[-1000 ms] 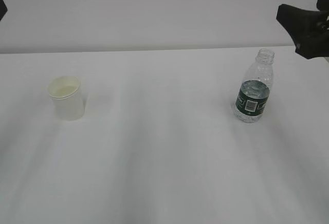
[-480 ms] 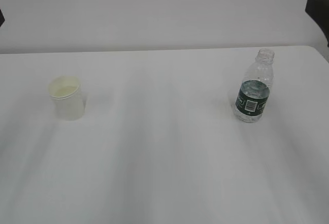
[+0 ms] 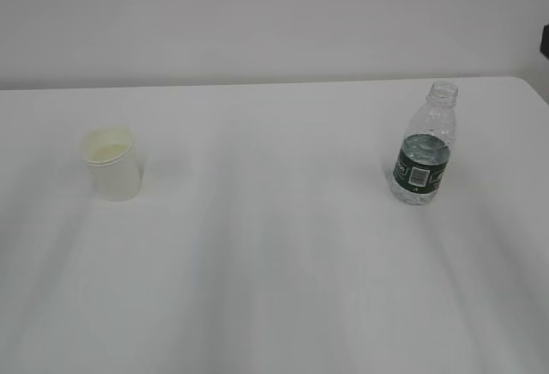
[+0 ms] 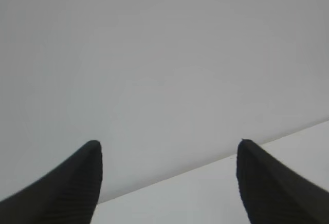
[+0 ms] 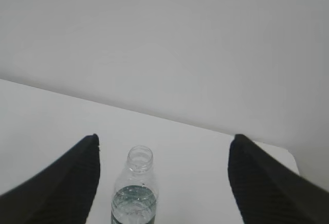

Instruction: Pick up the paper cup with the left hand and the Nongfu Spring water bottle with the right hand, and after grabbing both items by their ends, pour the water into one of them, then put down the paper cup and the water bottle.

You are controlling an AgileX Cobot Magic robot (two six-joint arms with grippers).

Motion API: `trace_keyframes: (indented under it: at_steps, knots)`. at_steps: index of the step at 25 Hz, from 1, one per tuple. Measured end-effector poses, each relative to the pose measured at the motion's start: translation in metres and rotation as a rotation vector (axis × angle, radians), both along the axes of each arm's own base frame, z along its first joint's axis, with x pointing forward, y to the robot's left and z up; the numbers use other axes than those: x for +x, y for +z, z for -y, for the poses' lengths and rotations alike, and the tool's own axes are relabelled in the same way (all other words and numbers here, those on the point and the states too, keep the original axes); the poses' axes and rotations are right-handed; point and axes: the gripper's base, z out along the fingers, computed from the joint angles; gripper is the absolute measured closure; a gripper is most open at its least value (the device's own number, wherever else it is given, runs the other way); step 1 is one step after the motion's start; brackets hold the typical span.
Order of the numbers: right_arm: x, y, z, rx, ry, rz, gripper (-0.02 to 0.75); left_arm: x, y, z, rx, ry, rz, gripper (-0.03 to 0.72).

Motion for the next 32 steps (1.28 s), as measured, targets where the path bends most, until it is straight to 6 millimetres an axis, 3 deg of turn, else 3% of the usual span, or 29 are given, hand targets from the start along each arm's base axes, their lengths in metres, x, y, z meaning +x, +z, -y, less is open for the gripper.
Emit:
trace_keyframes:
  at_steps: [12, 24, 32]
  knots:
    - [-0.005, -0.005, 0.004, 0.017, -0.041, -0.080, 0.148, -0.016, 0.003, -0.006, 0.026, 0.052, -0.051, 0.101]
    - [-0.045, 0.017, 0.013, 0.030, -0.086, -0.005, 0.148, -0.031, 0.014, -0.008, 0.019, 0.059, 0.011, 0.101]
    - [-0.073, 0.021, 0.021, 0.037, -0.139, -0.025, 0.148, -0.047, 0.022, -0.012, -0.021, 0.077, 0.025, 0.101]
